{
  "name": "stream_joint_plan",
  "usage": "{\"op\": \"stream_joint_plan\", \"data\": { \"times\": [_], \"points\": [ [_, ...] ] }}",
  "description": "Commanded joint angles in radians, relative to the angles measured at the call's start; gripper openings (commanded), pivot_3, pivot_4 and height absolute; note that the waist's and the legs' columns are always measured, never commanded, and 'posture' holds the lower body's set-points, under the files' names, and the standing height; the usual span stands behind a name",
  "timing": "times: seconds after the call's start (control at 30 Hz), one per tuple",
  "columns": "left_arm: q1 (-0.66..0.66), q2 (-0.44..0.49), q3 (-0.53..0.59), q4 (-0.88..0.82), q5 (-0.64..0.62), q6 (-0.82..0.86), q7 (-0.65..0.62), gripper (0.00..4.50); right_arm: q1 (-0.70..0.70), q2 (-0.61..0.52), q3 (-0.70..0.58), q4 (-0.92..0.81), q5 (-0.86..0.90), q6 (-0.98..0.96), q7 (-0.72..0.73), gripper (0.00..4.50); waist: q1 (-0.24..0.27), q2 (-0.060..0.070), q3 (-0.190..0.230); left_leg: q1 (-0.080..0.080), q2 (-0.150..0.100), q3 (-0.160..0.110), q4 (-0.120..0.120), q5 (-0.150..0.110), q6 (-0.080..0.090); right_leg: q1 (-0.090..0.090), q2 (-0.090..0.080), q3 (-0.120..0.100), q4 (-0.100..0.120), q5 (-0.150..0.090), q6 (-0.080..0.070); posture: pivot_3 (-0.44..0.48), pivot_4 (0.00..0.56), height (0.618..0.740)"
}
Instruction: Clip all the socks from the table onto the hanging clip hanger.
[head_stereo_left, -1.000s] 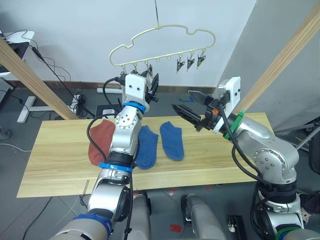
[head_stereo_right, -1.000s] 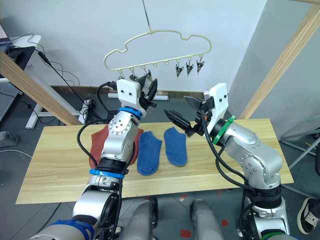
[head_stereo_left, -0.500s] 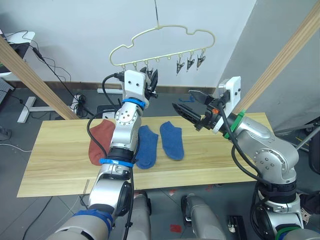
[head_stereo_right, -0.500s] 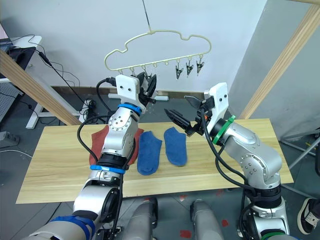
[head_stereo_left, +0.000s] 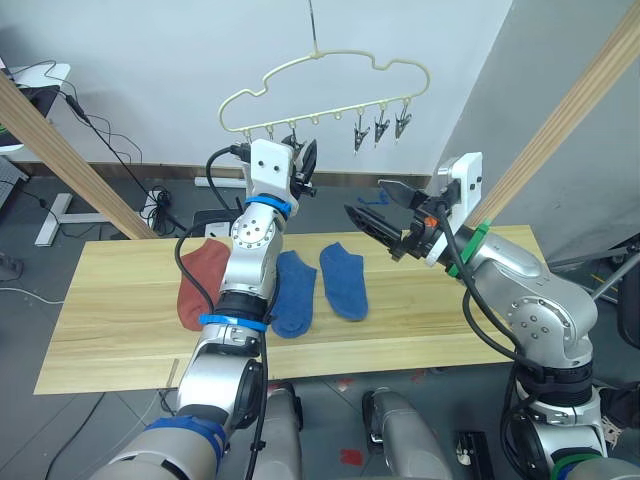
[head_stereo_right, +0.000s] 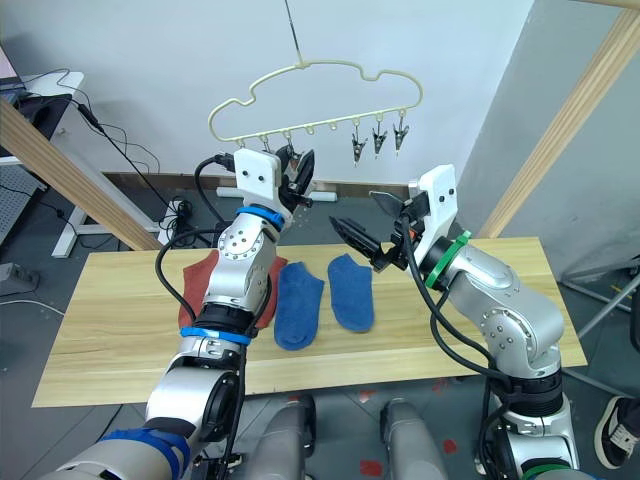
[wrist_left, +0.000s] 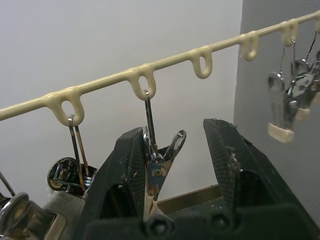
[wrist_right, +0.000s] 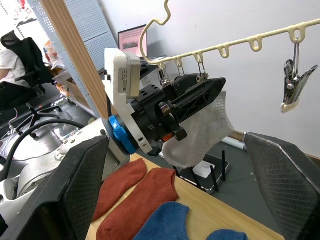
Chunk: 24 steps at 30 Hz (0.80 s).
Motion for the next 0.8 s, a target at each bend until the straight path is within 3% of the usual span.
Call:
{"op": "stream_joint_plan", "data": {
  "times": [0.03,0.13,0.33,0.47,0.67,0.8],
  "points": [
    [-0.026,0.004,0.004,-0.013,0.003,-0.018,-0.002,2.04,-0.006,-0.002,-0.029,-0.035,0.019,-0.018,0.0,4.5,0.0,0.0,0.0,0.0,0.0,0.0,0.0,0.0,0.0,0.0,0.0,0.0,0.0,0.0,0.0,-0.092,0.267,0.74],
    [-0.033,0.005,0.009,-0.006,-0.001,-0.011,-0.002,2.04,-0.006,-0.001,-0.029,-0.033,0.018,-0.021,-0.001,4.5,0.0,0.0,0.0,0.0,0.0,0.0,0.0,0.0,0.0,0.0,0.0,0.0,0.0,0.0,0.0,-0.094,0.266,0.74],
    [-0.041,-0.009,0.044,-0.014,-0.044,0.034,0.01,0.65,-0.001,0.0,-0.033,-0.032,0.018,-0.026,-0.001,4.5,0.0,0.0,0.0,0.0,0.0,0.0,0.0,0.0,0.0,0.0,0.0,0.0,0.001,0.0,0.0,-0.094,0.266,0.74],
    [-0.042,-0.008,0.049,-0.018,-0.045,0.043,0.007,0.05,0.001,0.004,-0.033,-0.03,0.018,-0.026,-0.004,4.5,-0.001,0.0,0.0,0.0,0.0,0.0,0.001,0.0,0.0,0.0,0.0,0.0,0.002,0.0,0.0,-0.092,0.265,0.74],
    [-0.035,0.002,0.048,-0.033,-0.05,0.075,0.003,0.01,0.027,-0.015,0.036,0.025,-0.066,-0.022,-0.009,4.5,-0.001,0.0,0.0,0.0,0.0,0.0,0.006,0.0,0.0,0.0,0.0,0.0,0.006,0.0,0.0,-0.092,0.265,0.74],
    [-0.007,0.029,0.059,-0.155,-0.16,0.291,-0.089,0.01,0.012,-0.021,0.232,0.33,-0.312,-0.14,-0.003,4.5,-0.011,-0.001,-0.001,0.0,0.0,0.0,0.011,0.0,0.0,0.001,0.001,0.001,0.007,0.0,0.001,-0.079,0.264,0.74]
  ]
}}
